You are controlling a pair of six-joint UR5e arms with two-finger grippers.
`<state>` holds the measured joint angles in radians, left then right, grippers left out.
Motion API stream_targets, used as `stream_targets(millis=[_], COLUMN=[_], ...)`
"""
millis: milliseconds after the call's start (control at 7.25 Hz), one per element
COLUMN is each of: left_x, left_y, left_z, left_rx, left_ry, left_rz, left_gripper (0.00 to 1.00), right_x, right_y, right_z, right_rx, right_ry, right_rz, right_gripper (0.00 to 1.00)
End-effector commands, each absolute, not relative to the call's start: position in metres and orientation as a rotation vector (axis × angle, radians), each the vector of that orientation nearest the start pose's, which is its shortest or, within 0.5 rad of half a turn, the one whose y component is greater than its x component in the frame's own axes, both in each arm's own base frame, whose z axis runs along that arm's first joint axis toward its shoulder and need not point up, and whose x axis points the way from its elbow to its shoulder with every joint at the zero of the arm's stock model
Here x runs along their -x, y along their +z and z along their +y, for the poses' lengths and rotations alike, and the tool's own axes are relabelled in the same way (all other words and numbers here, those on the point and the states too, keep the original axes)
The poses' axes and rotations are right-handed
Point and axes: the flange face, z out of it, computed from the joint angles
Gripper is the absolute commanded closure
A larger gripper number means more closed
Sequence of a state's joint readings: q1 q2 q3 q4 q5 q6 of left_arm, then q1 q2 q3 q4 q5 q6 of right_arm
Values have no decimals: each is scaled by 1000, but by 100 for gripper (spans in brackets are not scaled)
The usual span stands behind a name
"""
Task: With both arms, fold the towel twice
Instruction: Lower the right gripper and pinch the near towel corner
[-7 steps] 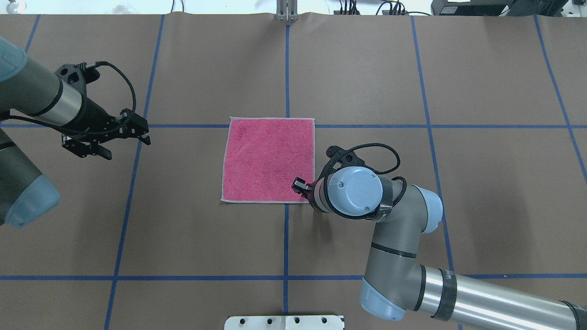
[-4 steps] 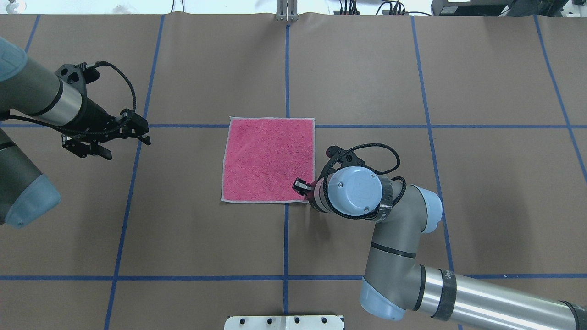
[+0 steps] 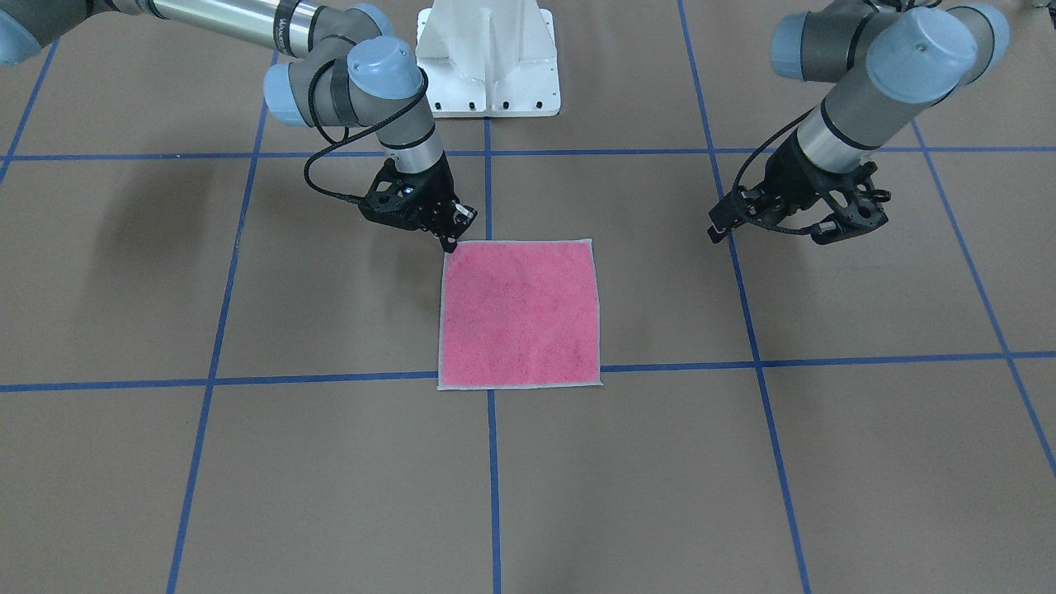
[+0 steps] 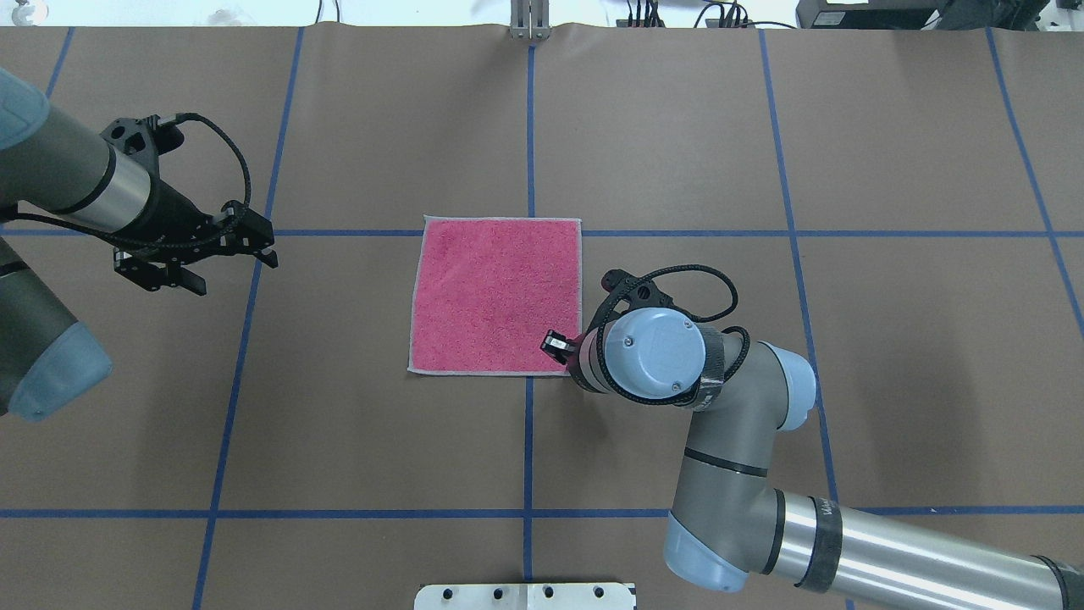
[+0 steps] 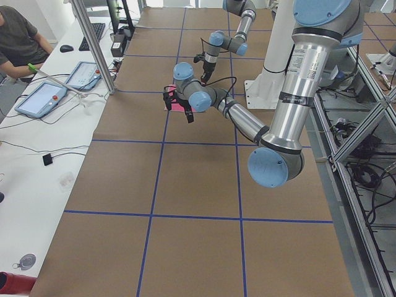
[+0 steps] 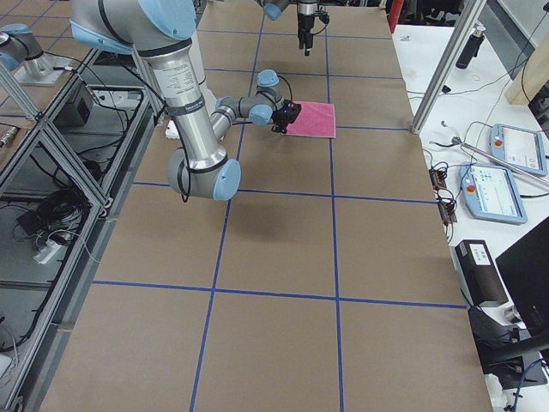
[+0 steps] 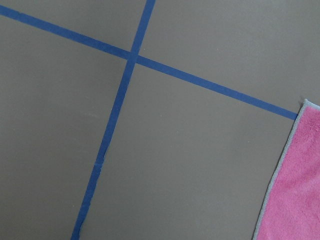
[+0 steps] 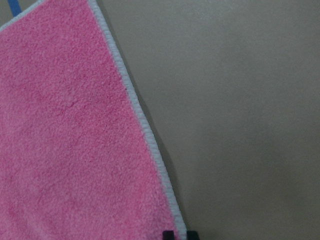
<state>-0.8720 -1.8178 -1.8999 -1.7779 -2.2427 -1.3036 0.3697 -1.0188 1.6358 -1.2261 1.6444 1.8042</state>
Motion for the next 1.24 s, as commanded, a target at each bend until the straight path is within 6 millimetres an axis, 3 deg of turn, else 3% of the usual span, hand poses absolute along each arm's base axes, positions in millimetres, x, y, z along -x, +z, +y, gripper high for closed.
stream_targets(millis=[0,414,552,1104], left_x=[-305,-305,-305,-305], left_y=[344,344,344,344], left_z=[-473,-473,-473,-473], left_rx=[134,134,134,140], left_ry=[-300,-300,-300,-314], left_rz=[980,980,980,981], left_gripper=[0,0,0,0], right_x=[587,586,587,587], right_y=[267,270,272,270], right_z=[-363,-363,-364,-364], right_rx=[0,-3,-3,-3], right_ry=[516,513,512,512], right_rz=[-986,-980,-977,-979], right_gripper=[100,100,52,47])
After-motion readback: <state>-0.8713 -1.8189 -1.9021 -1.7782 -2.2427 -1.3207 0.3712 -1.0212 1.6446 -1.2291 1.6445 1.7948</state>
